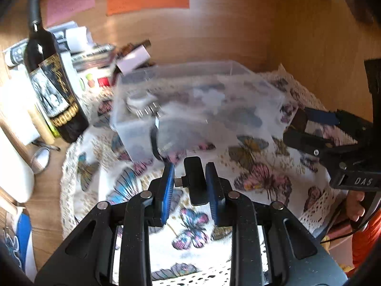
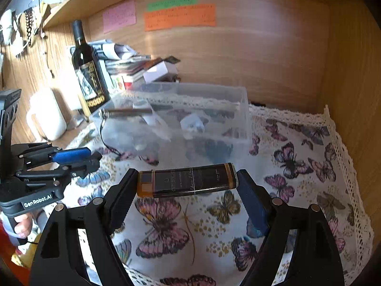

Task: Organize rigid objects
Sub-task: 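Lower both items into the clear box and open both tools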

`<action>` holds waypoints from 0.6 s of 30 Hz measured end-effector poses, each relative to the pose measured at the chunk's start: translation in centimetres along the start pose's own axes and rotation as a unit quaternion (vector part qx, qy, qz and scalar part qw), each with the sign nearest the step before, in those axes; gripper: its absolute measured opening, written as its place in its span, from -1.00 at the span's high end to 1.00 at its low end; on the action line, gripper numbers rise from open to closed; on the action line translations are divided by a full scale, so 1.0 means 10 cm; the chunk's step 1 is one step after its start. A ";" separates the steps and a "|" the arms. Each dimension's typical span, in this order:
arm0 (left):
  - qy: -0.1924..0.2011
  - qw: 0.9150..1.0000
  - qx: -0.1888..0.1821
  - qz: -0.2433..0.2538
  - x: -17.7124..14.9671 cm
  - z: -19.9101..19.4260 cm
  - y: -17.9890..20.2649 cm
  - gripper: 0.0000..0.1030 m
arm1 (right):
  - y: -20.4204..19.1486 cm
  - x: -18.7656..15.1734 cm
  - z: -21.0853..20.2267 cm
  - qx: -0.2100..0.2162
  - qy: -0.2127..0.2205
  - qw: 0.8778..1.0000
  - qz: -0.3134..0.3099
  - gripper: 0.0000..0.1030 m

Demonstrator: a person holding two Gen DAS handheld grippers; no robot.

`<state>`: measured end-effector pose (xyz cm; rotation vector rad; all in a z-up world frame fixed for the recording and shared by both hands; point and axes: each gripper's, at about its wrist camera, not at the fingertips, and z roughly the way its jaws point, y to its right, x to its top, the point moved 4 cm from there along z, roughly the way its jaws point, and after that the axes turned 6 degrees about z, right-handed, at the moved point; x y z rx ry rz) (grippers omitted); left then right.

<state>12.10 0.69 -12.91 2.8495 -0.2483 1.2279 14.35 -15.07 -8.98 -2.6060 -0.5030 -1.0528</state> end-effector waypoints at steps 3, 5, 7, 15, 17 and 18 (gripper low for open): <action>0.016 1.000 0.002 -0.005 0.12 -0.07 -0.07 0.49 | -0.03 0.11 -0.02 0.004 0.014 1.000 0.000 -0.56; 0.025 1.000 0.005 -0.006 0.22 -0.10 -0.10 0.49 | -0.04 0.17 -0.03 0.007 0.022 1.000 0.001 -0.56; 0.035 0.999 0.007 -0.005 0.33 -0.12 -0.12 0.49 | -0.06 0.26 -0.03 0.007 0.031 0.999 0.000 -0.56; 0.059 0.998 0.005 -0.006 0.67 -0.08 -0.20 0.49 | -0.08 0.55 0.06 0.005 0.053 0.999 0.000 -0.57; 0.060 0.998 0.007 -0.007 0.75 -0.02 -0.22 0.49 | -0.07 0.61 0.12 0.004 0.052 0.999 0.001 -0.57; 0.059 0.998 0.006 -0.007 0.77 0.00 -0.23 0.49 | -0.06 0.63 0.18 0.004 0.048 0.999 0.004 -0.57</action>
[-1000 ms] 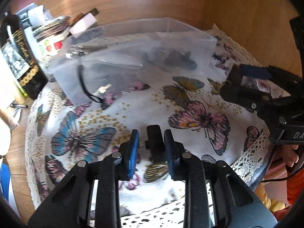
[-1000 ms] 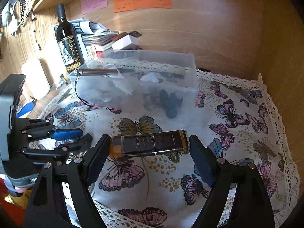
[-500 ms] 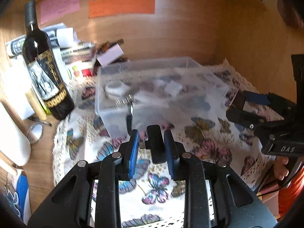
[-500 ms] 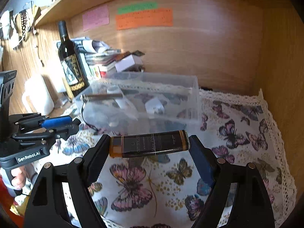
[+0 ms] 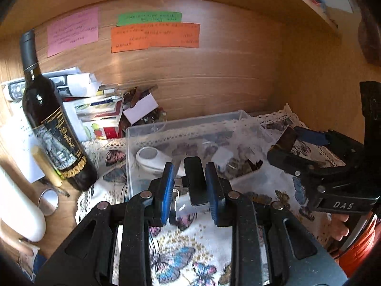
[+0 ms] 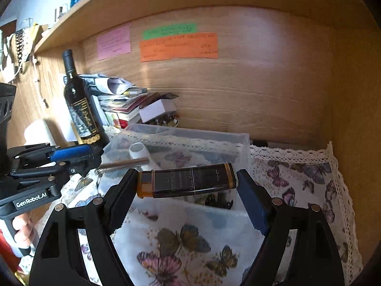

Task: Organize rigid objects
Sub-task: 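Lower both items into the clear box and open both tools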

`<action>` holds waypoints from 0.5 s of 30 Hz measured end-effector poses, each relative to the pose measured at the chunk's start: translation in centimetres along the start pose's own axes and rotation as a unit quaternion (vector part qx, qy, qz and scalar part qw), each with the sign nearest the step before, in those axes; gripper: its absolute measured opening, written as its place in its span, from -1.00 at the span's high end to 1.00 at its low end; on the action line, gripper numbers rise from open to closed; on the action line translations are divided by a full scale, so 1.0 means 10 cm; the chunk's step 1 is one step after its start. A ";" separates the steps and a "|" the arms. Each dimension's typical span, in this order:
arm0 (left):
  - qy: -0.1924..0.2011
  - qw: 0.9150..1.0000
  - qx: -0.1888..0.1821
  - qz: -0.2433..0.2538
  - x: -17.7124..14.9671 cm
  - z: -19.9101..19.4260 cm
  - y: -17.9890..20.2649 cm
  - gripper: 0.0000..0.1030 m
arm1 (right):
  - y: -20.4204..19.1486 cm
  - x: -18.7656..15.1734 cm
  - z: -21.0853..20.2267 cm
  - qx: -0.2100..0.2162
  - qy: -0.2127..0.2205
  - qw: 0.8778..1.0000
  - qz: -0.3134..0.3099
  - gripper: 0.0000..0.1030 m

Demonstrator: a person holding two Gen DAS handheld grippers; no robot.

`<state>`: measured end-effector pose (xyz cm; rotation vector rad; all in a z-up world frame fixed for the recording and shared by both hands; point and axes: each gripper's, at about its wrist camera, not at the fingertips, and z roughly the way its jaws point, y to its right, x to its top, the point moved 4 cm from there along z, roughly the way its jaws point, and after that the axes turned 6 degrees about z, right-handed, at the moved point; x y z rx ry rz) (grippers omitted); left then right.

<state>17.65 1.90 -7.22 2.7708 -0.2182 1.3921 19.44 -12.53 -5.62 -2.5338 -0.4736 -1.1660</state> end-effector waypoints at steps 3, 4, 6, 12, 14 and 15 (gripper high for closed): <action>-0.010 1.000 -0.003 -0.004 0.04 0.14 -0.02 0.49 | 0.04 0.02 0.14 -0.002 -0.013 1.000 0.007 -0.57; -0.013 1.000 -0.003 -0.004 0.05 0.18 -0.02 0.49 | 0.05 0.01 0.19 -0.002 -0.019 1.000 0.010 -0.57; -0.023 1.000 -0.004 -0.004 0.04 0.29 -0.03 0.49 | 0.08 -0.01 0.32 -0.006 -0.031 0.999 0.014 -0.57; -0.049 0.999 -0.011 -0.007 0.00 0.56 -0.04 0.49 | 0.16 -0.10 0.63 -0.013 -0.067 0.997 0.028 -0.57; -0.058 0.998 -0.009 -0.009 -0.01 0.64 -0.05 0.49 | 0.17 -0.13 0.68 -0.017 -0.074 0.997 0.029 -0.56; -0.060 0.998 -0.008 -0.011 -0.01 0.67 -0.05 0.49 | 0.15 -0.14 0.68 -0.022 -0.072 0.997 0.021 -0.56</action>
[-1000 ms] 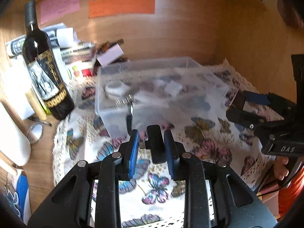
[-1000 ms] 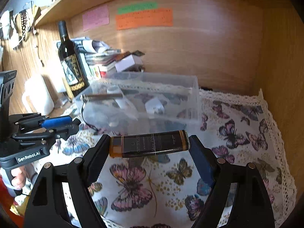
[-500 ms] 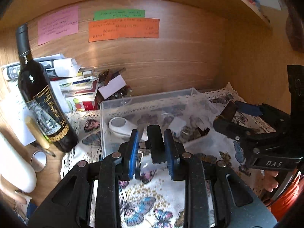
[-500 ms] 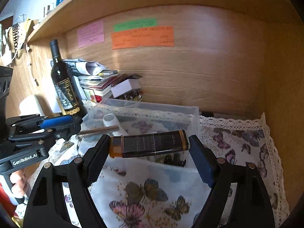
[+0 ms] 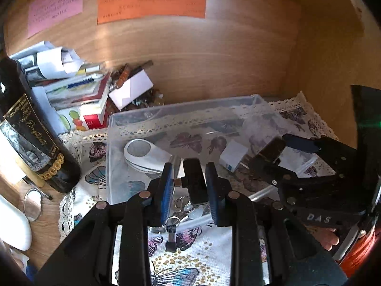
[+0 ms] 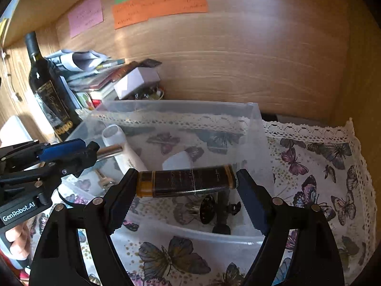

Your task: Organize rigid objects

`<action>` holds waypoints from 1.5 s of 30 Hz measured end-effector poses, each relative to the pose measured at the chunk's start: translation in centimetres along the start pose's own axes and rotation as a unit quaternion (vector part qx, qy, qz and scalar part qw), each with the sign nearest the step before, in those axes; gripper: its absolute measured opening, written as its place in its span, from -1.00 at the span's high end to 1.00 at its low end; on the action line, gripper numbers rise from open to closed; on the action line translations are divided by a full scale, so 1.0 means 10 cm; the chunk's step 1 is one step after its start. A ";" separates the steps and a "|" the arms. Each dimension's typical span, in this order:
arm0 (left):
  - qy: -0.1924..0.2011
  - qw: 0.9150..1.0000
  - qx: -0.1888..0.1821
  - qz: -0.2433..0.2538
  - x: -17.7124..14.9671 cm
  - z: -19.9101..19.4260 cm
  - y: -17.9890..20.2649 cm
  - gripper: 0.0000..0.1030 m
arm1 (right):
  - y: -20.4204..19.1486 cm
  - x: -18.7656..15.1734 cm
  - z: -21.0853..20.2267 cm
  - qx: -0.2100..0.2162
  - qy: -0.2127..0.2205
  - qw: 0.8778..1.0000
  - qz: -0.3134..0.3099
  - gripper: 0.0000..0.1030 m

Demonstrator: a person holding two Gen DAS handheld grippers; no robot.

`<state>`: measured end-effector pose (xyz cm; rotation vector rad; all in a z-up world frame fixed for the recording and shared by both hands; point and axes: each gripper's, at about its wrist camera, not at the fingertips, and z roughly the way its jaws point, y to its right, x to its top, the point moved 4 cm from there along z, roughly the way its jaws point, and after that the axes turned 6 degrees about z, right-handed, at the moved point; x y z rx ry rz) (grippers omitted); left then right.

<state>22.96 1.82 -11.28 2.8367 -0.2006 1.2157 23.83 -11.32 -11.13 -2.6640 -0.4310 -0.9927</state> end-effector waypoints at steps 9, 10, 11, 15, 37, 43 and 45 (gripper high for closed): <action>0.025 1.000 -0.004 0.005 0.01 -0.23 0.03 0.48 | -0.06 0.04 -0.20 0.008 0.018 1.000 -0.010 -0.58; 0.030 1.000 -0.004 0.004 0.01 -0.29 0.03 0.46 | -0.06 0.06 -0.26 0.010 0.025 1.000 -0.010 -0.58; 0.036 0.999 -0.003 0.003 0.02 -0.34 0.03 0.43 | -0.07 0.07 -0.33 0.012 0.031 0.999 -0.010 -0.59; 0.072 0.997 0.002 -0.001 0.03 -0.66 0.03 0.38 | -0.12 0.12 -0.68 0.015 0.074 0.997 -0.013 -0.66; 0.228 0.972 0.059 0.004 -0.26 -1.91 0.27 -0.91 | -0.27 -0.11 -1.91 0.019 0.212 0.977 -0.001 -1.00; 0.231 0.971 0.058 -0.001 -0.32 -1.95 0.30 -0.96 | -0.30 -0.18 -1.96 0.008 0.220 0.976 -0.007 -1.00; 0.231 0.971 0.056 -0.002 -0.32 -1.95 0.30 -0.97 | -0.32 -0.19 -1.98 0.006 0.222 0.975 -0.009 -1.00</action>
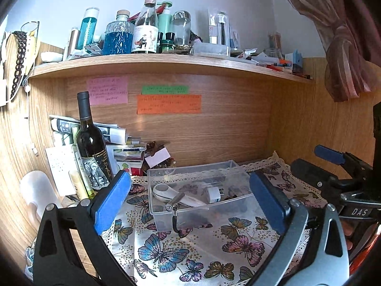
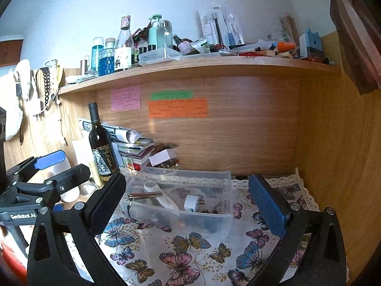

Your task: Organize rigid objects

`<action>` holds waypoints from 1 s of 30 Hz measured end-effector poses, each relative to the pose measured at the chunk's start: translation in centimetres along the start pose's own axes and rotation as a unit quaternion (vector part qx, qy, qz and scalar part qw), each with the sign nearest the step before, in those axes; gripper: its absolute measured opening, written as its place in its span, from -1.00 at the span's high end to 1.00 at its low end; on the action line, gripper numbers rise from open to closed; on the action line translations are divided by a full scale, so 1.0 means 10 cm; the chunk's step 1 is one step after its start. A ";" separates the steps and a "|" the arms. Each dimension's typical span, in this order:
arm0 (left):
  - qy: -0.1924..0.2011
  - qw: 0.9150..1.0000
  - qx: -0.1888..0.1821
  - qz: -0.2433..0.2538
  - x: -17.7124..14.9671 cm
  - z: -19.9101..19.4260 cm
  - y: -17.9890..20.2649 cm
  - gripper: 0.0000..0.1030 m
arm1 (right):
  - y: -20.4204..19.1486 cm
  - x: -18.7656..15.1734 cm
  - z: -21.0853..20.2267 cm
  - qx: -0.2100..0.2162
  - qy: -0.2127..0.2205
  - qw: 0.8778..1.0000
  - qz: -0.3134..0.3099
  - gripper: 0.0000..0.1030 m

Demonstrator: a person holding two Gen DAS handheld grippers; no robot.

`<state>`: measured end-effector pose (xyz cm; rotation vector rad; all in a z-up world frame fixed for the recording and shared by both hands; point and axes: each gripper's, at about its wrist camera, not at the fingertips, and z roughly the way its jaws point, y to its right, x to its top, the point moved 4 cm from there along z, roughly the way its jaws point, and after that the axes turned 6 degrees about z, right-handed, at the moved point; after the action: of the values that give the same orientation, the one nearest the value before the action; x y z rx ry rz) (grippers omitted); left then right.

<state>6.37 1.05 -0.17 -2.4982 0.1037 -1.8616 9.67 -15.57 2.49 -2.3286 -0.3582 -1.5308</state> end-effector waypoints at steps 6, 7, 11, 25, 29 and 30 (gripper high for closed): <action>-0.002 1.000 -0.002 -0.004 -0.02 0.01 0.00 -0.98 | -0.03 -0.02 -0.02 -0.001 0.001 1.000 -0.002 -1.00; -0.002 1.000 -0.003 -0.003 -0.02 0.01 0.00 -0.98 | -0.03 -0.02 -0.02 -0.002 0.002 1.000 -0.003 -1.00; -0.002 1.000 -0.001 -0.003 -0.01 0.01 0.01 -0.99 | -0.02 -0.02 -0.01 -0.002 0.002 1.000 -0.002 -1.00; -0.002 1.000 0.000 -0.014 0.00 0.01 -0.02 -1.00 | -0.01 -0.01 -0.02 -0.001 0.003 1.000 0.005 -1.00; -0.001 1.000 0.000 -0.016 0.00 0.00 -0.02 -1.00 | -0.01 0.00 -0.02 0.000 0.005 1.000 0.005 -1.00; 0.000 1.000 0.000 -0.016 0.00 0.00 -0.02 -1.00 | -0.01 0.00 -0.02 -0.001 0.005 1.000 0.004 -1.00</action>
<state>6.39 1.23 -0.19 -2.5156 0.0651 -1.8721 9.45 -15.57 2.58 -2.3196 -0.3458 -1.5401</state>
